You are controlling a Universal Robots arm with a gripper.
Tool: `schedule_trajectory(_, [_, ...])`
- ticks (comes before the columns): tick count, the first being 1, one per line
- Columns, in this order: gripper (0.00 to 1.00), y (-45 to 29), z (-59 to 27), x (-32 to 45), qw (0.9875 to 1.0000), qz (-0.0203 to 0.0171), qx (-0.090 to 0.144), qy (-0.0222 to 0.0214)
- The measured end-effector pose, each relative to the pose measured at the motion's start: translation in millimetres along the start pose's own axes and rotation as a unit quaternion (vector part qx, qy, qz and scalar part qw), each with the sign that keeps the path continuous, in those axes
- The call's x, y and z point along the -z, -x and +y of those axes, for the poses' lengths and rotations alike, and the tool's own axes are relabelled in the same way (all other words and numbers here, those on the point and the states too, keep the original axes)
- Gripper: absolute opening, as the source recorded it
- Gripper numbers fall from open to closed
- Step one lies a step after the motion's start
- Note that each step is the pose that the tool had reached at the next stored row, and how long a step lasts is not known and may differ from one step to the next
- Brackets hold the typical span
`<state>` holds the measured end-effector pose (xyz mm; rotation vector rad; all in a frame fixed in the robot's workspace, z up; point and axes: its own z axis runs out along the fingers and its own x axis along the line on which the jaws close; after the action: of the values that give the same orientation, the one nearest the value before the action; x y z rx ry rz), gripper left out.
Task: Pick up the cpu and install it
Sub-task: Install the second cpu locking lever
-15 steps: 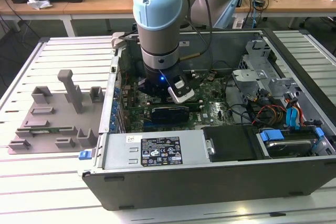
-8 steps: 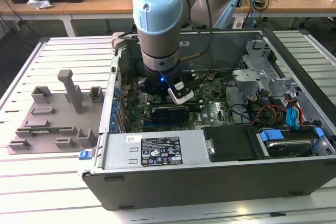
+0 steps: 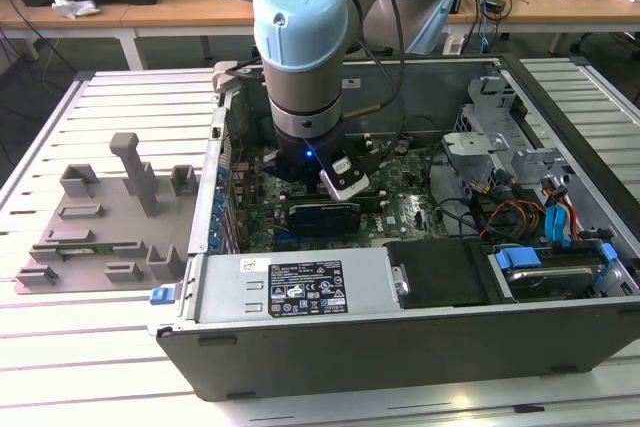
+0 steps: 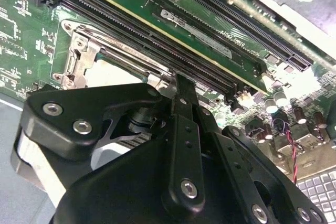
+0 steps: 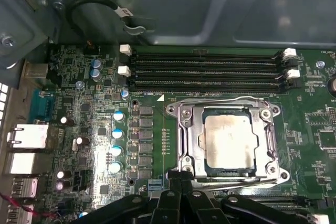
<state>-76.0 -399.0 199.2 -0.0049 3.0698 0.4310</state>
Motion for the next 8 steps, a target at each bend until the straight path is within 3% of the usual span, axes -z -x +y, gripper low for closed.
schedule_trajectory(3, [0.11,0.1,0.0,-2.6,1.0000,-0.0006,0.000,0.0035])
schedule_trajectory(8, [0.11,-0.1,-0.1,-3.8,1.0000,-0.0002,0.000,0.0035])
